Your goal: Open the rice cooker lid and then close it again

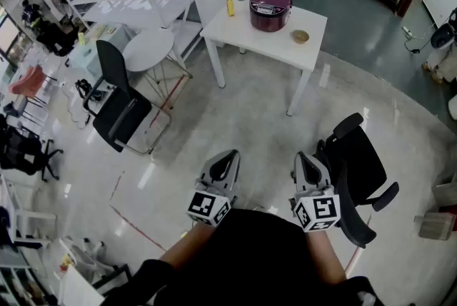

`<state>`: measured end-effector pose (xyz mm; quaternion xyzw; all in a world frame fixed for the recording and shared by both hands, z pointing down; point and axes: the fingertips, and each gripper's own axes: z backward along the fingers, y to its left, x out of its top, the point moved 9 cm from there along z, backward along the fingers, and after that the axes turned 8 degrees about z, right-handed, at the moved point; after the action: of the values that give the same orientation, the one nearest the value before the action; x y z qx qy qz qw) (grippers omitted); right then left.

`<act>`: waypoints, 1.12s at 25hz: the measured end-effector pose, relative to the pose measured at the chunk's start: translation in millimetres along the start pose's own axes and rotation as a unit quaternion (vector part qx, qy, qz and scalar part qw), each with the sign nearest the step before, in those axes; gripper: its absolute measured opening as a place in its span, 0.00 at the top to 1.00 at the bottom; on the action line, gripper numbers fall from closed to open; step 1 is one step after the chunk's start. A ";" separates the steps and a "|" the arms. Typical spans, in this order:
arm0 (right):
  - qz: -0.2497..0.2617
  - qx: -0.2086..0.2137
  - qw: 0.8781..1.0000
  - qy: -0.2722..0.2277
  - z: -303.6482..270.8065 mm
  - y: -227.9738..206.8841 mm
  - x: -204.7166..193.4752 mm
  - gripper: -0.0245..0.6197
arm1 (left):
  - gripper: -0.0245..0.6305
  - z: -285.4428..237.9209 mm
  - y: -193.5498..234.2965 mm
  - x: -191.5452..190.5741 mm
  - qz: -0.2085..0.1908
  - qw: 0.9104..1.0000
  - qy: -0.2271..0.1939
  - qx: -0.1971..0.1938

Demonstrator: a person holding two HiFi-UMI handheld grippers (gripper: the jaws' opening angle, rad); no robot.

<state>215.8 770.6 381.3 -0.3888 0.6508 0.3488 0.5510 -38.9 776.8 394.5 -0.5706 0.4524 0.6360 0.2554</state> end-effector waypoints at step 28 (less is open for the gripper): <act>-0.008 -0.009 1.000 0.020 3.5 -12.1 -15.6 0.70 | 0.81 -2.7 2.9 -14.6 0.002 1.000 0.000 -0.028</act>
<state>229.5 770.1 395.9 -0.4056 0.6553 0.3423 0.5375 -36.8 776.0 409.4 -0.5770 0.4353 0.6487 0.2382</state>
